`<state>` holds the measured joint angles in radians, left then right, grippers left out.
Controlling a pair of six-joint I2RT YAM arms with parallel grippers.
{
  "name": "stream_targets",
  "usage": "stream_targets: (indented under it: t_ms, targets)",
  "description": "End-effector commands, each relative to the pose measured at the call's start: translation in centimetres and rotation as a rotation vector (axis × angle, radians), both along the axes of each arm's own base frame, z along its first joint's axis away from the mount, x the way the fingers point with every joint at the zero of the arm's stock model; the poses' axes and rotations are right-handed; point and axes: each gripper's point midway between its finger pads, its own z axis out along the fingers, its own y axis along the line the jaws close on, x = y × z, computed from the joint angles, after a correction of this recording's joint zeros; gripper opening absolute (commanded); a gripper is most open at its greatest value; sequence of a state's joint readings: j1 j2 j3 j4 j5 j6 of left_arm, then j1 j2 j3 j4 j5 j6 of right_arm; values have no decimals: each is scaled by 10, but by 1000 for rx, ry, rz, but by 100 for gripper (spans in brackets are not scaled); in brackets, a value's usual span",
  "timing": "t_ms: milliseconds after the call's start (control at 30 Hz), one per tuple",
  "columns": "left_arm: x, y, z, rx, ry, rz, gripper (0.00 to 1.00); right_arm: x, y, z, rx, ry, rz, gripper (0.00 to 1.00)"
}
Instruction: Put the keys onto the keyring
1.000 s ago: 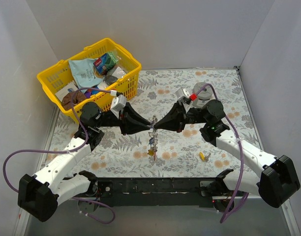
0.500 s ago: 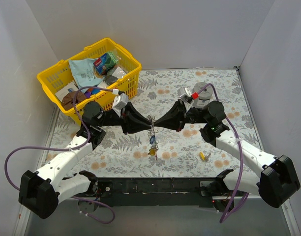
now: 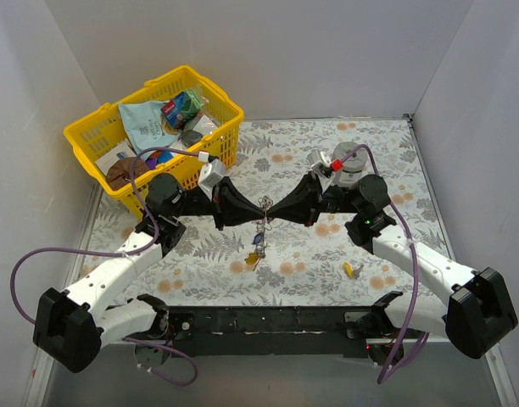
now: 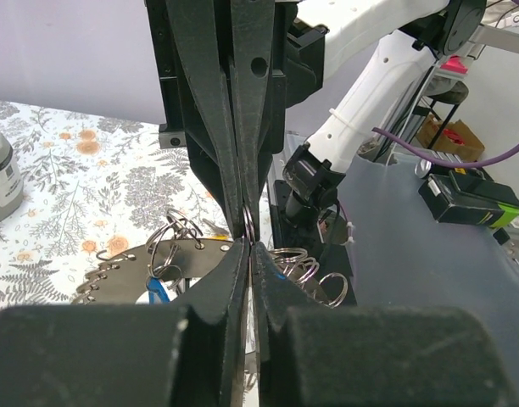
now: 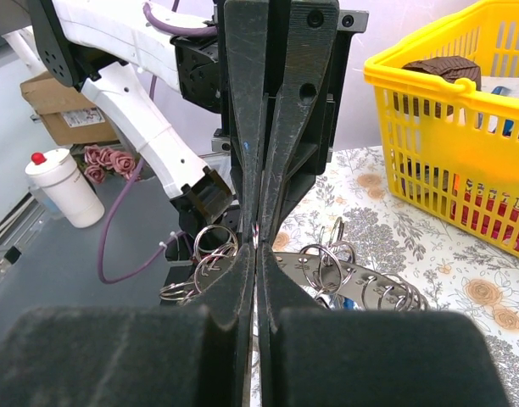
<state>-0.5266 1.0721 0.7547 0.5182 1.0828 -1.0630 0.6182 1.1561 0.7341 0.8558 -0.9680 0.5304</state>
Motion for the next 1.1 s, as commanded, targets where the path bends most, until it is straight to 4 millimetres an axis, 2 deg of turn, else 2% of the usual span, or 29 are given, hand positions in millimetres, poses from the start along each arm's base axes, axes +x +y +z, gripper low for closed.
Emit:
stream_targets:
  t_ms: [0,233,267,300,333,400,433,500,567,600,633,667,700,733,767,867,933,967,1067]
  targets:
    - [2,-5,12,-12,-24,9,0,-1,-3,20,59,-61,-28,1]
    - [12,-4,7,35,-33,76,0,3,-3,12,8,-73,-51,2]
    - [12,-3,10,39,-49,82,0,5,-3,6,-23,-54,-55,10]
    - [14,-2,9,48,-74,90,0,5,-3,4,-36,-56,-55,25]
    - [14,-2,4,73,-56,94,0,6,-3,7,-38,-87,-58,32]
    - [15,-1,8,85,-82,99,0,6,-3,2,-71,-74,-58,49]
    - [16,0,3,107,-81,102,0,7,-3,4,-74,-87,-62,54]
    - [16,1,8,115,-104,100,0,8,-5,-1,-103,-99,-71,62]
    - [17,2,3,144,-111,98,0,11,-5,2,-111,-133,-85,67]
    - [16,2,7,148,-120,96,0,11,-5,3,-116,-140,-88,74]
    - [16,3,3,170,-126,93,0,12,-6,0,-137,-127,-90,75]
    - [17,3,2,180,-129,94,0,13,-6,5,-138,-146,-93,75]
    - [18,4,6,182,-143,95,0,16,-5,5,-150,-169,-100,75]
    - [17,4,1,208,-124,90,0,17,-6,0,-179,-155,-101,75]
    - [19,5,1,218,-147,89,0,19,-5,5,-184,-170,-105,75]
    - [22,5,-3,262,-144,88,0,22,-6,2,-225,-186,-105,74]
    - [22,7,-4,287,-139,89,0,25,-5,7,-233,-216,-104,73]
    - [24,7,-6,297,-133,90,0,25,-5,0,-262,-193,-94,71]
    - [27,8,-8,325,-138,98,0,26,-4,5,-275,-208,-73,65]
